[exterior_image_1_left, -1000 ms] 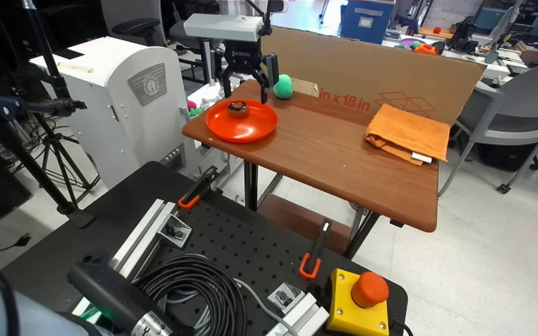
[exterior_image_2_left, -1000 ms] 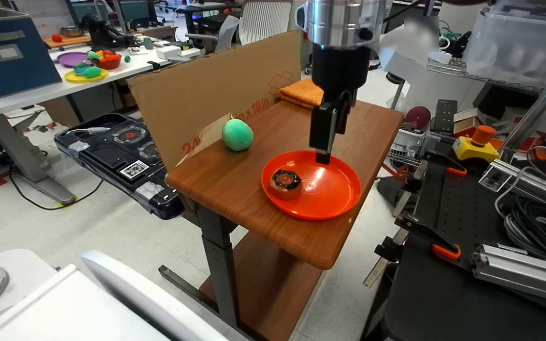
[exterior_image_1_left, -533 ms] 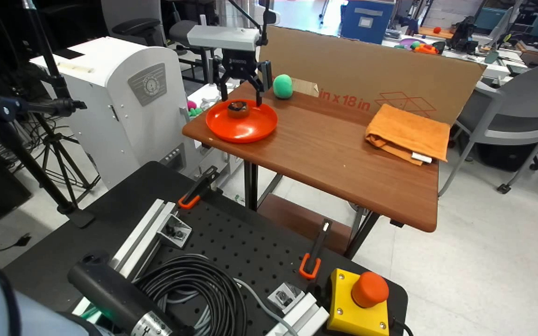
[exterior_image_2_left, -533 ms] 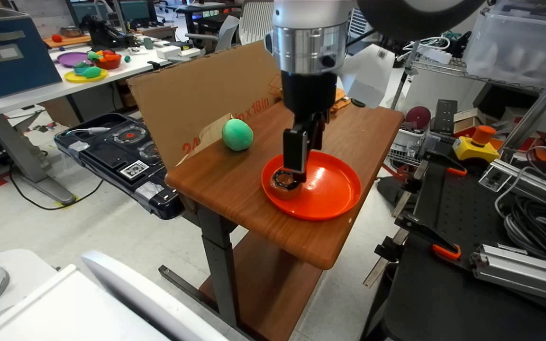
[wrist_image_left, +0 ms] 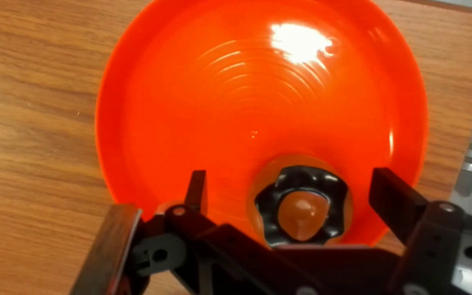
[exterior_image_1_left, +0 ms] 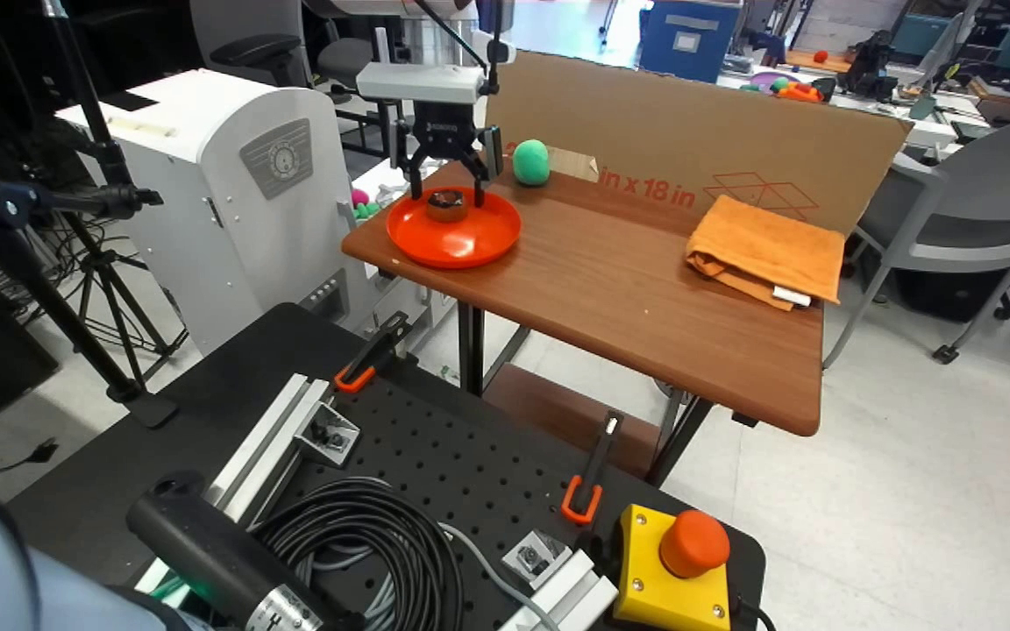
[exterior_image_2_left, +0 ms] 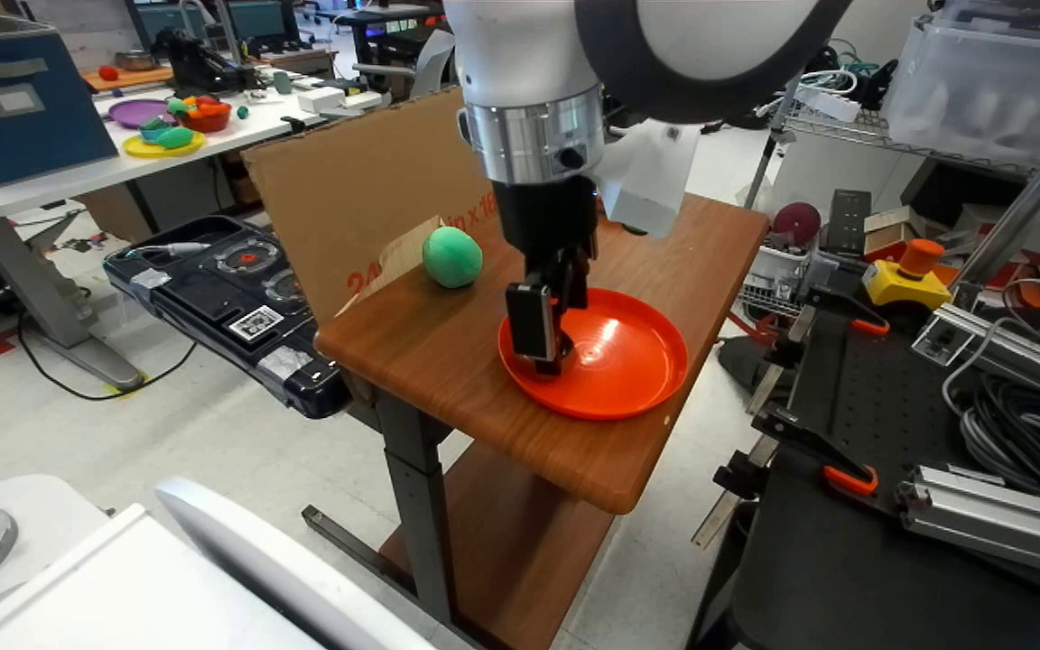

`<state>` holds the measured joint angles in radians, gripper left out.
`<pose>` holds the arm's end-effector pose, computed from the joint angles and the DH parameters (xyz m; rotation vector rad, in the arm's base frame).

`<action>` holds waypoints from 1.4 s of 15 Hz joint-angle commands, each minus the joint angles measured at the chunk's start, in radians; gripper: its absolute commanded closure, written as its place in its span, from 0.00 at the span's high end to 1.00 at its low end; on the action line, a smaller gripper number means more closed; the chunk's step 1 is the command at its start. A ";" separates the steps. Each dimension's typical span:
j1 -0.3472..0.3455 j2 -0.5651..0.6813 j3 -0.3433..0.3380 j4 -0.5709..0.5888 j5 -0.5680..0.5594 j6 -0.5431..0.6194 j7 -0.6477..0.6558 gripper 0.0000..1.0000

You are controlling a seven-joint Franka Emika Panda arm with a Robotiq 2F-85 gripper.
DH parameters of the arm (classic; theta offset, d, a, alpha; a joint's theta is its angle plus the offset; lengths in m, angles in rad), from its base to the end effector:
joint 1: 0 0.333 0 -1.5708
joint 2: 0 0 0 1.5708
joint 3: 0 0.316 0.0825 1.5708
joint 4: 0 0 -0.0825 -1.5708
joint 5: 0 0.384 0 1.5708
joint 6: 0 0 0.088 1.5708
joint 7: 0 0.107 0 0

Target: Put the items, which are on the plate, on the table, then push the towel forward

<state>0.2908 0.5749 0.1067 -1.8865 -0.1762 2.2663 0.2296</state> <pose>0.5677 0.2313 0.1865 2.9825 0.4238 -0.2410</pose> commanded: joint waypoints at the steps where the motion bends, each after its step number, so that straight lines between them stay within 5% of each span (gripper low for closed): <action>1: 0.016 0.052 -0.008 0.085 -0.009 -0.064 -0.022 1.00; 3: 0.018 0.069 -0.011 0.109 -0.010 -0.082 -0.024 0.74; 7: 0.022 0.103 -0.018 0.148 -0.017 -0.128 -0.022 0.42; 11: 0.027 0.081 -0.009 0.144 -0.029 -0.161 -0.027 0.41; 16: 0.003 -0.090 0.028 -0.019 0.011 -0.120 -0.062 0.41; 21: -0.067 -0.158 -0.020 -0.020 0.042 -0.132 -0.038 0.41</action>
<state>0.2743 0.4515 0.1112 -1.8985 -0.1657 2.1416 0.1961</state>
